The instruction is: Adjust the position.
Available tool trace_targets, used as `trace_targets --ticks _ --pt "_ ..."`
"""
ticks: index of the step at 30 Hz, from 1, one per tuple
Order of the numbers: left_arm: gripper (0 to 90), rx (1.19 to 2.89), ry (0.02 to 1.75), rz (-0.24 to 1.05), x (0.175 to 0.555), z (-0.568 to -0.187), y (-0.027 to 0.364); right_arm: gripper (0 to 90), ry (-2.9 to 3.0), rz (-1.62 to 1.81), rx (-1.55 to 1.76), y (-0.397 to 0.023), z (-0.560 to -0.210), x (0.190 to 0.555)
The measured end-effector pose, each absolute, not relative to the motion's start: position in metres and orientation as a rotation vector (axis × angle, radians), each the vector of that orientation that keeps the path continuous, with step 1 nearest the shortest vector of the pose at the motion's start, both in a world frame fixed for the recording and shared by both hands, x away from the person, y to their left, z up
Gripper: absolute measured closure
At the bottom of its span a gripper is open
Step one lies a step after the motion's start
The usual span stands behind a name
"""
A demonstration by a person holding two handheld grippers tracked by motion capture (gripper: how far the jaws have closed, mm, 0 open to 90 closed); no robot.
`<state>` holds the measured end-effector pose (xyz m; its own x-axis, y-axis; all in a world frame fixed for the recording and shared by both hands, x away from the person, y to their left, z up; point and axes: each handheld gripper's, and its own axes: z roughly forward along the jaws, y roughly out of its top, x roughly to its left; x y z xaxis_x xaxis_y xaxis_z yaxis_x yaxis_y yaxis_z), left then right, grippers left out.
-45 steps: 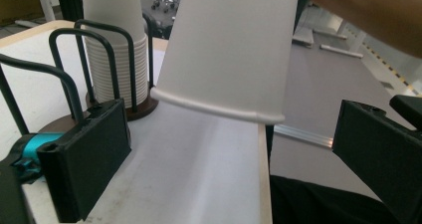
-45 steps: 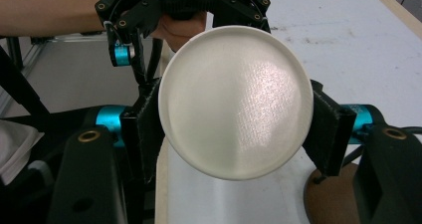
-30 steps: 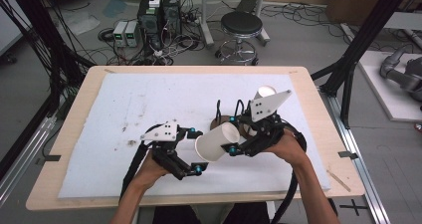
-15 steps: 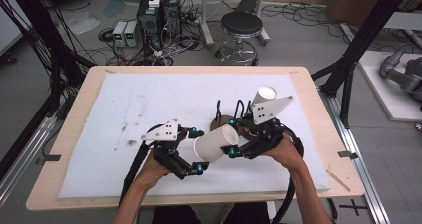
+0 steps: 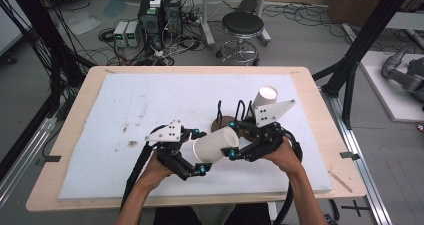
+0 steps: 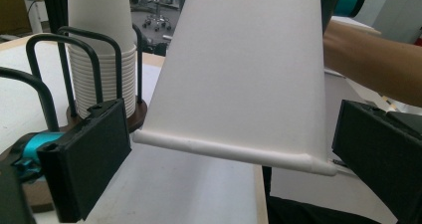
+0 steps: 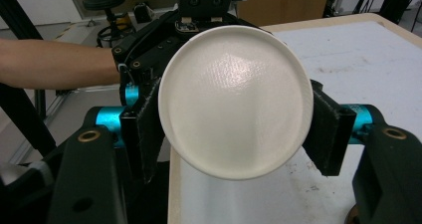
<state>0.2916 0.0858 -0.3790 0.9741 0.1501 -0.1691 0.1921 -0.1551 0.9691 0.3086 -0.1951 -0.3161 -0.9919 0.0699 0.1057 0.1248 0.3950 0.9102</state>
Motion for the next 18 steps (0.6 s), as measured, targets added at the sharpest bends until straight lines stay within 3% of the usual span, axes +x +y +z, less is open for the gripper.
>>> trace_targets --ticks 4,6,18 --pt "3.0 1.738 0.255 -0.034 0.2916 -0.3792 0.0856 34.5 -2.569 -1.703 -0.179 -0.1957 -0.3180 0.3085" --pt "10.0 1.734 0.247 -0.018 0.2904 -0.3786 0.0854 34.5 -2.564 -1.710 -0.182 -0.1958 -0.3183 0.3085" --pt "14.6 1.728 0.259 -0.025 0.2903 -0.3777 0.0864 34.5 -2.530 -1.735 -0.178 -0.1947 -0.3206 0.3082"
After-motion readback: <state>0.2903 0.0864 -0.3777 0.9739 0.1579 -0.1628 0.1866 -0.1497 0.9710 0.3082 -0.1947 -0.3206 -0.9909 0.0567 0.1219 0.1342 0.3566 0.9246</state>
